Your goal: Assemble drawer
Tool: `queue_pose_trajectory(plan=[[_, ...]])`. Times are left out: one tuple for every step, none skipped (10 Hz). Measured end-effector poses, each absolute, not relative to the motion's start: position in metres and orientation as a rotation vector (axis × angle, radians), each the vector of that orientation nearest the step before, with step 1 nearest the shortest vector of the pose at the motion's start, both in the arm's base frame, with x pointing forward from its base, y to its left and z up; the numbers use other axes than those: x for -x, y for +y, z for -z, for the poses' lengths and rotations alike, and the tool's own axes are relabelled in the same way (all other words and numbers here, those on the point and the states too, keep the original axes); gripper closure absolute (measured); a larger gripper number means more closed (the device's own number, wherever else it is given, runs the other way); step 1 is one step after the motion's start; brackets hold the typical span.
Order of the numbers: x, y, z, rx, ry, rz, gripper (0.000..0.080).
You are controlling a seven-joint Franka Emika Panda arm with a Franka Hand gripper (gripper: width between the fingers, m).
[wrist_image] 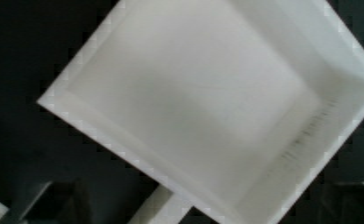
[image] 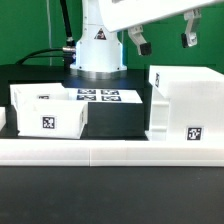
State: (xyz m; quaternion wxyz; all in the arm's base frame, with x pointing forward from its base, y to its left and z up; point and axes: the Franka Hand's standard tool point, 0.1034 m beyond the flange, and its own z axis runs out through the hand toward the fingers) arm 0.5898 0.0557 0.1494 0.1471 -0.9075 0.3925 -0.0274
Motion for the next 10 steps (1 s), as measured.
queue_pose_trajectory(plan=[[-0.589,0.056,-0.149,2.613,1.128,0.077,0.015],[-0.583,0.052,-0.143,2.748,0.888,0.084,0.015],[-0.58,0.041,-0.14,2.831,0.677,0.107,0.015],[-0.577,0.026,-0.138,2.891,0.458,0.134,0.015],[-0.576,0.013,-0.137,2.913,0.361,0.149,0.015],[-0.576,-0.004,-0.136,2.919,0.306,0.163,0.015],[-0.575,-0.014,-0.134,2.9,0.345,0.165,0.015],[-0.575,-0.012,-0.134,2.9,0.349,0.162,0.015],[-0.574,-0.011,-0.133,2.9,0.346,0.161,0.015],[-0.571,-0.013,-0.132,2.919,0.283,0.131,0.015]])
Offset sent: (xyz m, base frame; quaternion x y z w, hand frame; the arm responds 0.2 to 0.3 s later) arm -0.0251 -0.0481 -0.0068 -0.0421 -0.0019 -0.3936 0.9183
